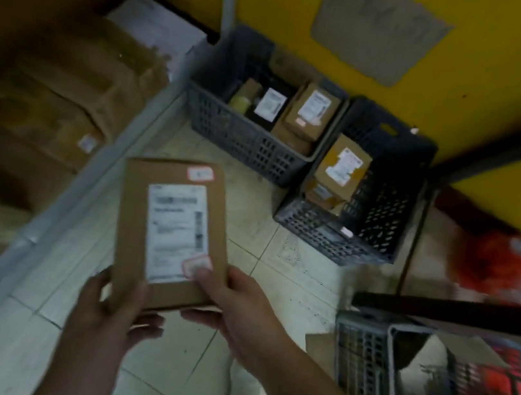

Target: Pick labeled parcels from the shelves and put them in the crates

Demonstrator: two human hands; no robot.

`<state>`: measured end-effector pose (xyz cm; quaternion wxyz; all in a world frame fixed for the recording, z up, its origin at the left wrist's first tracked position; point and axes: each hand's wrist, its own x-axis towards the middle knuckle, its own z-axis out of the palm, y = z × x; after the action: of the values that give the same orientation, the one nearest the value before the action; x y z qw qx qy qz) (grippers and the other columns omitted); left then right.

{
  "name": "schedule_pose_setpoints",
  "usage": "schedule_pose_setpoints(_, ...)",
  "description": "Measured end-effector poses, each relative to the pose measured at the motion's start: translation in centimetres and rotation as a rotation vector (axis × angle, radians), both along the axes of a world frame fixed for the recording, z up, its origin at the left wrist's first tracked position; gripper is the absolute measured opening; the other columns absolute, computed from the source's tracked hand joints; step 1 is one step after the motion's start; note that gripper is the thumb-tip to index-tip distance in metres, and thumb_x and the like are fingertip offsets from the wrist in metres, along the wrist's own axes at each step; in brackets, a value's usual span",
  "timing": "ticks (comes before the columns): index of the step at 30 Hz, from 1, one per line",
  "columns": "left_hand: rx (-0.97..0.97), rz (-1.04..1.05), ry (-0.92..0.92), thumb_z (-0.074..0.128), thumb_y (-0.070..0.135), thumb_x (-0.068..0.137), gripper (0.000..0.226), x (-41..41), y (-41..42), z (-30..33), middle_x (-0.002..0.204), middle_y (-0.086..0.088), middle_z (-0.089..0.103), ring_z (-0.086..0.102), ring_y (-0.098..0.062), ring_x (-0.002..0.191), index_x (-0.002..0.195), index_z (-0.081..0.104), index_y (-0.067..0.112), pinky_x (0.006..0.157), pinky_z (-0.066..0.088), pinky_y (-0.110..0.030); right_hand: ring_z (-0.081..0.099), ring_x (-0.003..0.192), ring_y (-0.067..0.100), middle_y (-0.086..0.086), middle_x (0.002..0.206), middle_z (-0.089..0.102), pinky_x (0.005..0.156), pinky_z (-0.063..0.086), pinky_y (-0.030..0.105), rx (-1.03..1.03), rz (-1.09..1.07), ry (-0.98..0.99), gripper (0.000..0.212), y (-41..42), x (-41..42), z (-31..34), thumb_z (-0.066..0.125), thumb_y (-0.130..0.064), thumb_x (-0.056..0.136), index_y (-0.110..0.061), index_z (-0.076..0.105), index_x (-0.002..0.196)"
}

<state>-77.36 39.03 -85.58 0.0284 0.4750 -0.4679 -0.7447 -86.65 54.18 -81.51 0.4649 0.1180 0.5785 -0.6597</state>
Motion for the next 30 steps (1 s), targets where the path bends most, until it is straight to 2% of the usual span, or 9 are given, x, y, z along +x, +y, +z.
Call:
schedule_pose_setpoints(3, -0.08, -0.099, -0.047, 0.063, -0.001, 0.1, 0.037, -7.3, 4.2, 5.7, 0.087, -0.022, 0.075, 0.067, -0.024, 0.047, 0.13, 0.053, 0.019, 0.046, 0.061, -0.033, 0.075, 0.11, 0.018, 0.0, 0.123, 0.078, 0.085, 0.062, 0.032, 0.058, -0.148, -0.038, 0.038, 4.0, -3.6, 0.8, 0.06, -0.041, 0.105, -0.02, 0.063, 0.136)
schedule_pose_setpoints(8, -0.057, -0.24, -0.123, 0.065, 0.01, 0.104, 0.036, -17.6, 6.4, 6.5, 0.105, -0.017, 0.077, 0.071, -0.023, 0.065, 0.135, 0.056, 0.023, 0.065, 0.061, -0.039, 0.072, 0.089, 0.019, 0.002, 0.115, 0.075, 0.072, 0.062, 0.031, 0.222, -0.086, 0.032, 0.05, 6.8, -12.6, 1.2, 0.041, -0.062, 0.097, -0.031, 0.06, 0.132)
schedule_pose_setpoints(12, -0.005, -0.265, -0.16, 0.067, 0.011, 0.103, 0.033, -24.6, 6.3, 7.4, 0.097, -0.004, 0.082, 0.076, -0.025, 0.082, 0.129, 0.06, 0.03, 0.073, 0.064, -0.038, 0.065, 0.074, 0.016, 0.003, 0.099, 0.071, 0.06, 0.055, 0.031, 0.262, -0.158, -0.026, 0.034, 7.2, -19.8, -0.1, 0.044, -0.04, 0.111, -0.021, 0.07, 0.121)
schedule_pose_setpoints(14, 0.042, -0.27, -0.189, 0.066, 0.011, 0.104, 0.032, -28.6, 5.8, 7.0, 0.095, -0.001, 0.083, 0.077, -0.028, 0.092, 0.127, 0.06, 0.032, 0.078, 0.067, -0.037, 0.066, 0.075, 0.016, 0.002, 0.094, 0.073, 0.064, 0.058, 0.029, 0.243, -0.247, -0.084, 0.028, 7.0, -23.1, -0.7, 0.052, -0.038, 0.109, -0.021, 0.074, 0.114)
schedule_pose_setpoints(17, 0.065, -0.336, -0.25, 0.065, 0.009, 0.105, 0.038, -35.6, 5.4, 4.4, 0.112, -0.007, 0.079, 0.077, -0.03, 0.104, 0.136, 0.056, 0.03, 0.088, 0.066, -0.039, 0.072, 0.089, 0.02, 0.008, 0.11, 0.077, 0.084, 0.063, 0.033, 0.246, -0.461, -0.188, 0.023, 6.5, -28.5, -3.0, 0.062, -0.034, 0.106, -0.017, 0.074, 0.115)
schedule_pose_setpoints(19, 0.103, -0.396, -0.275, 0.065, 0.01, 0.105, 0.04, -41.9, 5.3, 0.9, 0.121, -0.008, 0.076, 0.076, -0.029, 0.108, 0.139, 0.056, 0.029, 0.093, 0.065, -0.041, 0.075, 0.098, 0.019, 0.008, 0.113, 0.079, 0.084, 0.062, 0.03, 0.202, -0.646, -0.26, 0.02, 6.1, -33.1, -6.5, 0.067, -0.026, 0.103, -0.012, 0.074, 0.115)
schedule_pose_setpoints(24, 0.01, -0.543, -0.274, 0.061, 0.01, 0.107, 0.041, -56.6, 5.2, -11.8, 0.128, -0.009, 0.074, 0.077, -0.022, 0.097, 0.147, 0.058, 0.019, 0.074, 0.066, -0.03, 0.072, 0.1, 0.021, 0.014, 0.113, 0.073, 0.084, 0.064, 0.027, -0.003, -0.94, -0.495, 0.019, 5.1, -44.8, -16.4, 0.061, -0.011, 0.105, -0.003, 0.068, 0.12)
schedule_pose_setpoints(27, -0.01, -0.613, -0.308, 0.059, 0.009, 0.108, 0.036, -62.0, 6.4, -16.8, 0.126, -0.01, 0.076, 0.076, -0.023, 0.102, 0.142, 0.063, 0.019, 0.073, 0.066, -0.027, 0.066, 0.105, 0.023, 0.014, 0.113, 0.069, 0.1, 0.058, 0.033, -0.102, -1.053, -0.589, 0.016, 4.8, -49.5, -20.6, 0.053, -0.002, 0.106, -0.005, 0.068, 0.11)
schedule_pose_setpoints(30, -0.006, -0.628, -0.308, 0.058, 0.011, 0.109, 0.028, -65.1, 7.4, -19.7, 0.124, -0.007, 0.077, 0.075, -0.021, 0.105, 0.134, 0.067, 0.019, 0.076, 0.066, -0.027, 0.064, 0.124, 0.024, 0.014, 0.126, 0.069, 0.093, 0.057, 0.031, -0.185, -1.142, -0.618, 0.029, 5.2, -52.1, -23.0, 0.05, -0.003, 0.108, -0.004, 0.066, 0.132)
